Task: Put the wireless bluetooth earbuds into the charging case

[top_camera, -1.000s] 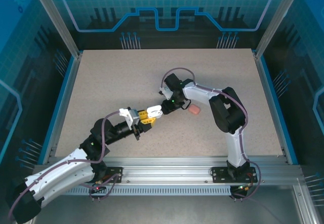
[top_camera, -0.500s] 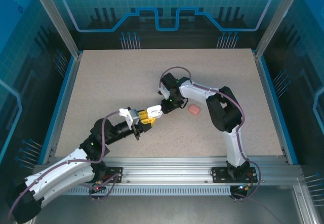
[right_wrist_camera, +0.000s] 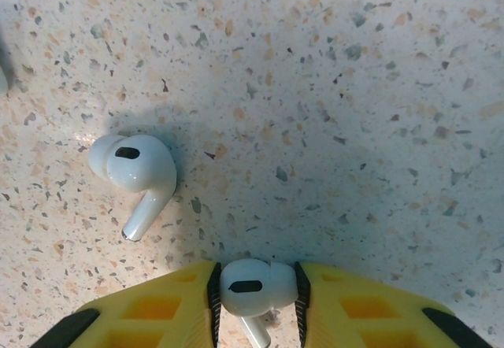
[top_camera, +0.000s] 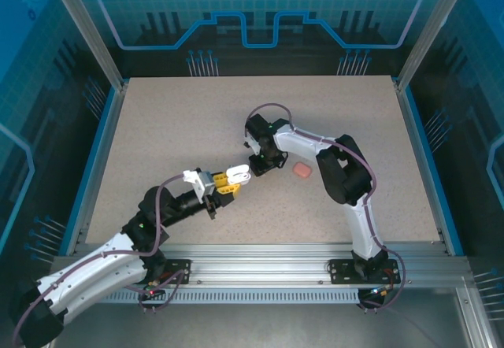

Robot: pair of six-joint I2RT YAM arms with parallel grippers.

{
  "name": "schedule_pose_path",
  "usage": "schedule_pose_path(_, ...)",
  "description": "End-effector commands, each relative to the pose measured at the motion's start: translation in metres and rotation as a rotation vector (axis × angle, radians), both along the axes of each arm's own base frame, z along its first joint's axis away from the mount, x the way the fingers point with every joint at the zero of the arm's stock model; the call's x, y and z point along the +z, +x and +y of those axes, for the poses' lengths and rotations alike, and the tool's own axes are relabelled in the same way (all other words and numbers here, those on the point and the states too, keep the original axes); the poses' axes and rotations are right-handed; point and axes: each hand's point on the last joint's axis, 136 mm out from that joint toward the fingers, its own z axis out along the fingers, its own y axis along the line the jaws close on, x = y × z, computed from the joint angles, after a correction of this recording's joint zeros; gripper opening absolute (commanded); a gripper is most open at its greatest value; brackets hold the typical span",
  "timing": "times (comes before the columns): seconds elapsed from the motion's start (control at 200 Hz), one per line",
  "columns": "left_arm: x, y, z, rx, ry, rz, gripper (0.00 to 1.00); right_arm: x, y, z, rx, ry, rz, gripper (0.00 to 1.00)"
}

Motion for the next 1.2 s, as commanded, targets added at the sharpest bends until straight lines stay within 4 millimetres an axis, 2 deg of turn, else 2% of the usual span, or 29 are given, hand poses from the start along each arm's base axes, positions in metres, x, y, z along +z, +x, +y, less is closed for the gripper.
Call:
schedule_pose_path(0.0, 0.0, -0.001, 0.003, 0.016, 0.007, -0.03, 0.14, -0.013, -0.017, 0.008, 0.004, 0.017, 0.063, 0.3)
schedule_pose_path(0.3, 0.002, -0.001, 0.003, 0.014, 0.0, -0.027, 0.14, 0.016, -0.009, 0.006, -0.04, 0.163, -0.003, 0.27)
schedule_pose_path(0.465, 0.003, -0.001, 0.003, 0.012, -0.009, -0.02, 0.14, 0.033, -0.007, -0.005, -0.068, 0.207, -0.051, 0.26)
schedule_pose_path(0.565, 0.004, -0.001, 0.001, 0.004, -0.022, -0.01, 0.14, 0.051, -0.006, -0.014, -0.09, 0.242, -0.101, 0.26)
schedule_pose_path(0.75, 0.005, 0.003, -0.005, -0.013, -0.043, 0.01, 0.14, 0.099, -0.014, -0.034, -0.141, 0.346, -0.236, 0.26)
schedule_pose_path(0.9, 0.007, 0.008, -0.013, -0.027, -0.056, 0.027, 0.13, 0.151, -0.027, -0.044, -0.155, 0.494, -0.374, 0.26)
schedule_pose_path(1.141, 0.01, 0.024, -0.03, -0.045, -0.091, 0.054, 0.12, 0.249, -0.056, -0.053, -0.162, 0.799, -0.62, 0.26)
schedule_pose_path(1.156, 0.011, 0.025, -0.031, -0.047, -0.094, 0.054, 0.12, 0.246, -0.059, -0.055, -0.168, 0.805, -0.62, 0.26)
schedule_pose_path(1.196, 0.012, 0.027, -0.035, -0.053, -0.103, 0.056, 0.12, 0.257, -0.064, -0.058, -0.171, 0.841, -0.647, 0.26)
